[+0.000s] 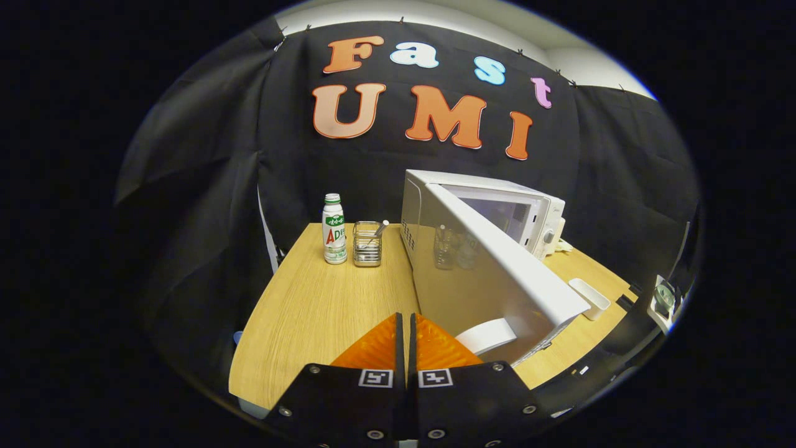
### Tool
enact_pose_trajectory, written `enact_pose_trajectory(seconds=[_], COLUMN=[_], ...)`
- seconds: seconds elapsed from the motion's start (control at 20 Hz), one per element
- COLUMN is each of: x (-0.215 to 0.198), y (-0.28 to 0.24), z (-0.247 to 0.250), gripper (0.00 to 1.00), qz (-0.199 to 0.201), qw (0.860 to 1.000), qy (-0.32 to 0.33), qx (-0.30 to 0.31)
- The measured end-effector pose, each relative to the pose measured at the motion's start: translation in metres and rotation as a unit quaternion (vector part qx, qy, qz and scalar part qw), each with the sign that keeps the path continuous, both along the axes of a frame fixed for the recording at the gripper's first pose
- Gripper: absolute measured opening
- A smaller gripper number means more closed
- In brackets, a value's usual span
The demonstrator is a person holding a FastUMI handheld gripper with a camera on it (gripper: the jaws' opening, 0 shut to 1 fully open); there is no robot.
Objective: Open the microwave, put the food inside, and close the microwave door.
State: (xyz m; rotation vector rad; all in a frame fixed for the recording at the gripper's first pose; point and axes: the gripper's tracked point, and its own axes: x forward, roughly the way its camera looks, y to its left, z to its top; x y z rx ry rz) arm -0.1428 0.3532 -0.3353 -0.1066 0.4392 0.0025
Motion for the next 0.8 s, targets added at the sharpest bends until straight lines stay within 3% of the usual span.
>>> enact_pose_trajectory(seconds=[0.45, 0.8], x=[0.015, 0.060], y=[-0.098, -0.181], z=[-0.014, -0.018], gripper=[0.00, 0.00], qz=[-0.023, -0.059], qw=[1.000, 0.998], qy=[0.010, -0.006], qx=[0.007, 0.001])
